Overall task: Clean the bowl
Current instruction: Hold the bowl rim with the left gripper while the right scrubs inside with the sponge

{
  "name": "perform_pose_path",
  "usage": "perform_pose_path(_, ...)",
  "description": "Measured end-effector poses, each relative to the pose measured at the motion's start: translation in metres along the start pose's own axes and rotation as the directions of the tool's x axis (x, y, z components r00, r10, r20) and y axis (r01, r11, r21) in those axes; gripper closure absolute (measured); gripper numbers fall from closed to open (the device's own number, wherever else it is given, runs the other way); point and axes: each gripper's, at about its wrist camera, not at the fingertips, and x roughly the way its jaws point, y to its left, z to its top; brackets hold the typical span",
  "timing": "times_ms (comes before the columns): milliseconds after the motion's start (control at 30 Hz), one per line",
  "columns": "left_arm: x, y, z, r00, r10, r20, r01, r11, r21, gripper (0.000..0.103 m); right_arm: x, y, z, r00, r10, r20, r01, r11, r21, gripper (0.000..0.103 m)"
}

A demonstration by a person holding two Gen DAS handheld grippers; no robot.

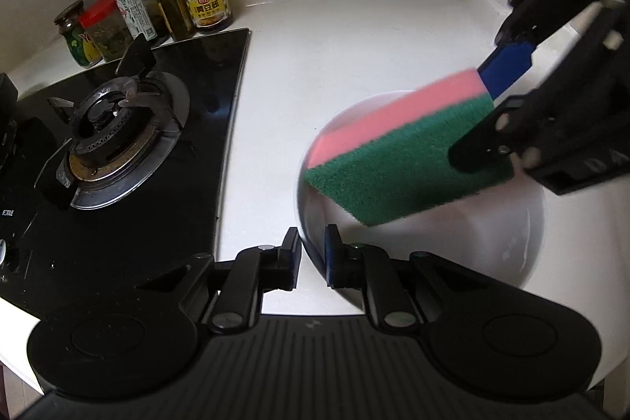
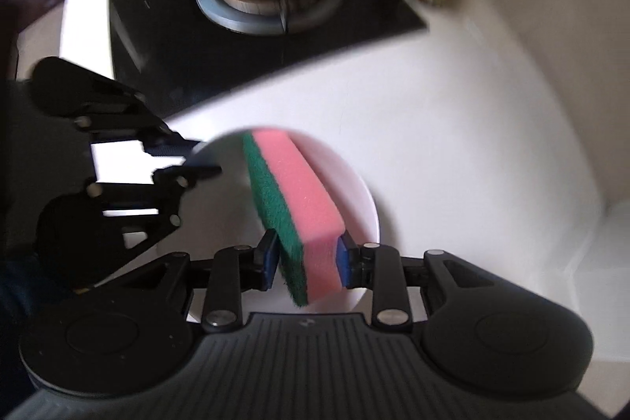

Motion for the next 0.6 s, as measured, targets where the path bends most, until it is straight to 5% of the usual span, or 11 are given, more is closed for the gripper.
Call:
perform_pose_path(233, 0.001, 0.001, 0.002, 1.0, 0.001, -0.002, -0.001, 1.0, 0.027, 0.091, -0.016, 0.001, 0.007, 0.992, 0.028, 0.121, -0.021, 0.998, -0.059, 0.077)
perform_pose_path(300, 0.001, 0.0, 0.002, 1.0, -0.002, -0.001, 0.002, 0.999, 0.032, 0.091, -0.009, 0.0, 0.025, 0.994, 0.056, 0.095, -0.045, 0.992, -0.116, 0.077)
perform_pose_path(400, 0.0, 0.002, 0.002, 1.0, -0.021, -0.004, 0.021, 0.999, 0.026, 0.09, 0.015, 0.006, 0.047, 0.992, 0.098, -0.073, -0.112, 0.969, -0.218, 0.078)
perform_pose_path(600, -0.001, -0.001, 0.0, 1.0, -0.017, 0.0, 0.017, 0.999, 0.034, 0.09, 0.024, -0.001, 0.077, 0.991, 0.129, -0.036, -0.134, 0.966, -0.223, 0.079)
